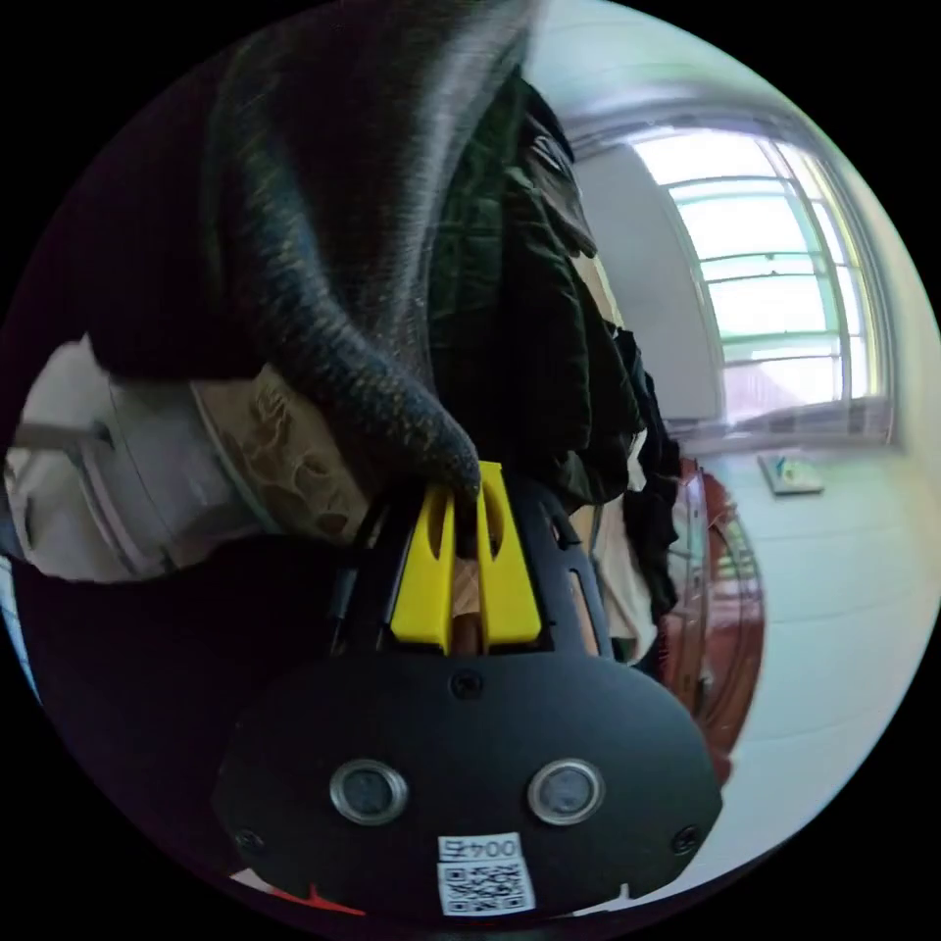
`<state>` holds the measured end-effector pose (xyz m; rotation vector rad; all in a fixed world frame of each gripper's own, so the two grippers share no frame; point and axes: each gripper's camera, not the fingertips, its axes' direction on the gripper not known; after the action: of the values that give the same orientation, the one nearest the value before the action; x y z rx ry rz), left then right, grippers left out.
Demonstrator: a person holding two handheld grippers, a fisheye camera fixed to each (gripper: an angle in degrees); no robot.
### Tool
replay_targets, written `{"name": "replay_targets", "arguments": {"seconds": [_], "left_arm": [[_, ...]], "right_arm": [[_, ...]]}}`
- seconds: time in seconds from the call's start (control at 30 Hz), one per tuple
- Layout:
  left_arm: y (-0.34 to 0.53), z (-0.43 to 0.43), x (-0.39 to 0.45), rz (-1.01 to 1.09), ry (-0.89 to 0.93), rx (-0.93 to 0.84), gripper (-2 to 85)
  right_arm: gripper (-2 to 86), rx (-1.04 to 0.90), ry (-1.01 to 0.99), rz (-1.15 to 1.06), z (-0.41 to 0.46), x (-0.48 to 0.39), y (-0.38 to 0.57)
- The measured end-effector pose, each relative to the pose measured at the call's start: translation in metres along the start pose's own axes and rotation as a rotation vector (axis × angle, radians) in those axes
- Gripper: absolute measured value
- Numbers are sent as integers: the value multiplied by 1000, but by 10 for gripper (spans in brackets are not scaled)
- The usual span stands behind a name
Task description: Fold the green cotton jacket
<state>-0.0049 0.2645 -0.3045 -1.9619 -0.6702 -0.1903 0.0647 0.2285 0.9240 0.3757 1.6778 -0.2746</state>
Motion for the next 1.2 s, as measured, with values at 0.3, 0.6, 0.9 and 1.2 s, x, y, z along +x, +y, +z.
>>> {"name": "replay_targets", "arguments": {"seconds": [0.3,0.6,0.9,1.2], "left_arm": [[39,-18,18,-65,-94,218,10],[-9,-118,133,171,6,584,9],[-54,-292,255,448,82,937,9],[-109,-303,238,373,36,823,11]], "right_arm": [[28,311,-714,1115,-40,185,121],[19,789,-408,1050,-260,318,159],[22,1160,47,888,-477,356,201],[31,1005,176,806,-453,335,179]]}}
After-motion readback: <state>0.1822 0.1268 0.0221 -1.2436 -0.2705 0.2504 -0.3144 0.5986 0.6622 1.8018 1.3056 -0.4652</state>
